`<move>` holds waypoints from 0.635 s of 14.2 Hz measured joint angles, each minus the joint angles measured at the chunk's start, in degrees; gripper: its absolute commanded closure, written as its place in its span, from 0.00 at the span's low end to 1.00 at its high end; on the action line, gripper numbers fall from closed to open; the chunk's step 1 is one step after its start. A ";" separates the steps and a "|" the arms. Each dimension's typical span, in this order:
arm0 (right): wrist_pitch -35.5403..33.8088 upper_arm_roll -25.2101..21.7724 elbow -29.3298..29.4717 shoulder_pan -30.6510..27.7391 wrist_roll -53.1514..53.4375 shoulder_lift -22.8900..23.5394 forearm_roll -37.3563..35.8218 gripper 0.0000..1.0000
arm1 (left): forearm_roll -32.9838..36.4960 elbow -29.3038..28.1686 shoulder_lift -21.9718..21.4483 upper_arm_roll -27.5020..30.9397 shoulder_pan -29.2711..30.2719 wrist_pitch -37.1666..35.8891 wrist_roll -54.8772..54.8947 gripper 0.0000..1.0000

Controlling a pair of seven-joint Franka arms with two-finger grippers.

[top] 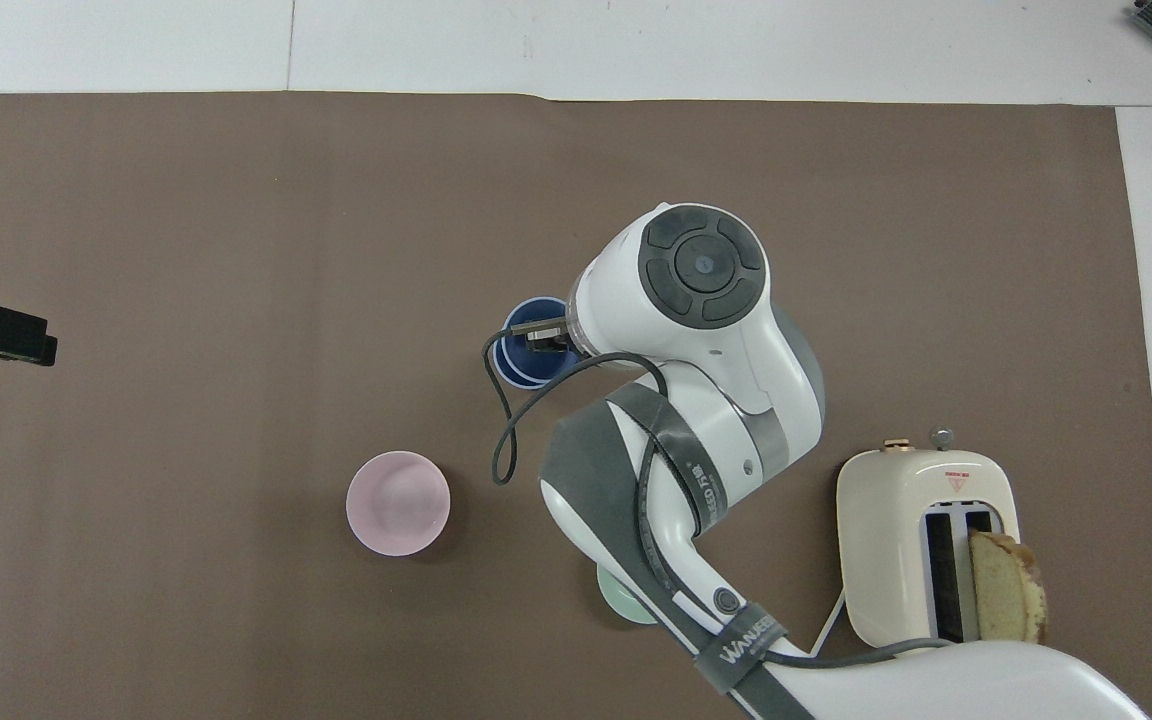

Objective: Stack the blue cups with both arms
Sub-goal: 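Lower the held cup into the placed blue cup and open the right gripper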

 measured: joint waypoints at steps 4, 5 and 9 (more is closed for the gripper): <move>1.01 0.02 -0.03 0.03 -0.03 1.03 0.00 1.00 | 0.00 0.00 0.00 -0.04 0.02 -0.04 0.00 0.00; 1.53 0.02 -0.06 0.04 -0.04 1.48 0.00 1.00 | 0.00 0.00 0.00 -0.04 0.02 -0.05 0.00 0.00; 4.01 0.05 -0.11 0.09 -0.09 4.19 -0.01 0.85 | 0.00 0.00 0.00 -0.04 0.02 -0.07 0.00 0.00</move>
